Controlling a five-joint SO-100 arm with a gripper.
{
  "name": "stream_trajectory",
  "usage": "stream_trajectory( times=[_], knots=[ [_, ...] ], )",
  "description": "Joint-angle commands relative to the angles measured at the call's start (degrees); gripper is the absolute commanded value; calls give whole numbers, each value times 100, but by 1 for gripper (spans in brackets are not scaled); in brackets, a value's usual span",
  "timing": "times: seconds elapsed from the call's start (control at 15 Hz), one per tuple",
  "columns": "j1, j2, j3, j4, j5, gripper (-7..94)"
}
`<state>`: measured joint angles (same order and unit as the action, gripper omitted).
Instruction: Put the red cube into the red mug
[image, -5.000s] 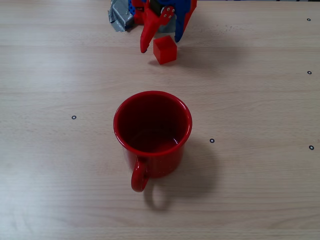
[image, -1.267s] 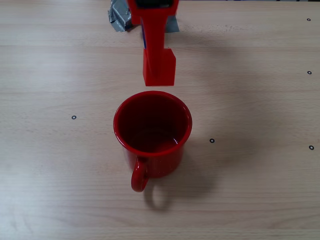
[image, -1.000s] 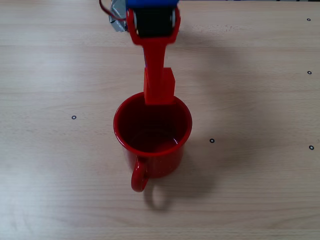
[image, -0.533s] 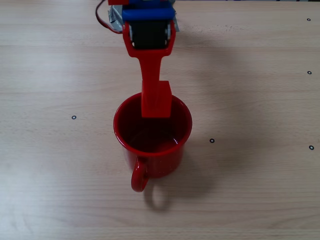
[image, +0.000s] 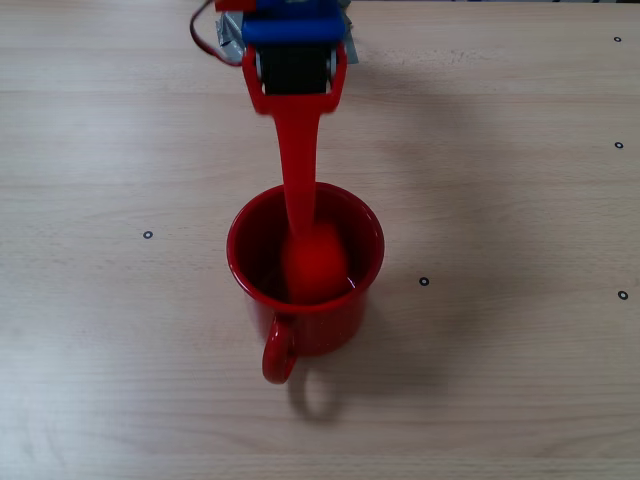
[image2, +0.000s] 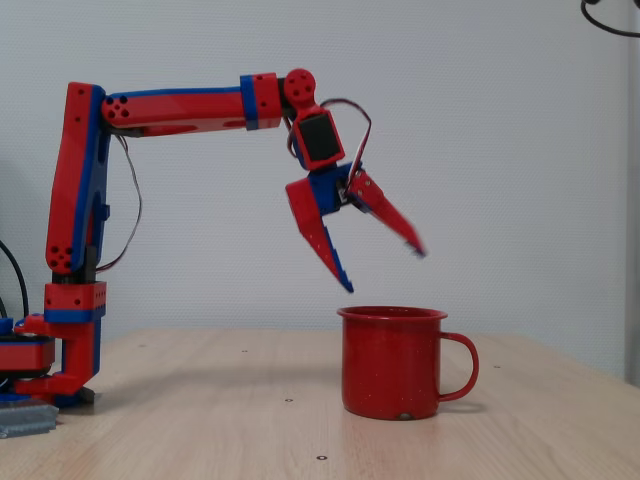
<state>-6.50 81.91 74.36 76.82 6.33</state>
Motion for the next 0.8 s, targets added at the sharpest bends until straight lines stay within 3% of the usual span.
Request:
stream_trajectory(
  times=[0.0, 0.47, 0.53, 0.67, 0.73],
  knots=[
    [-35, 369, -123, -18, 149, 48],
    [-70, 439, -105, -141, 202, 49],
    [-88, 483, -123, -176, 237, 45],
    [-149, 659, -97, -308, 149, 3],
    [-149, 765, -70, -325, 185, 0]
  ],
)
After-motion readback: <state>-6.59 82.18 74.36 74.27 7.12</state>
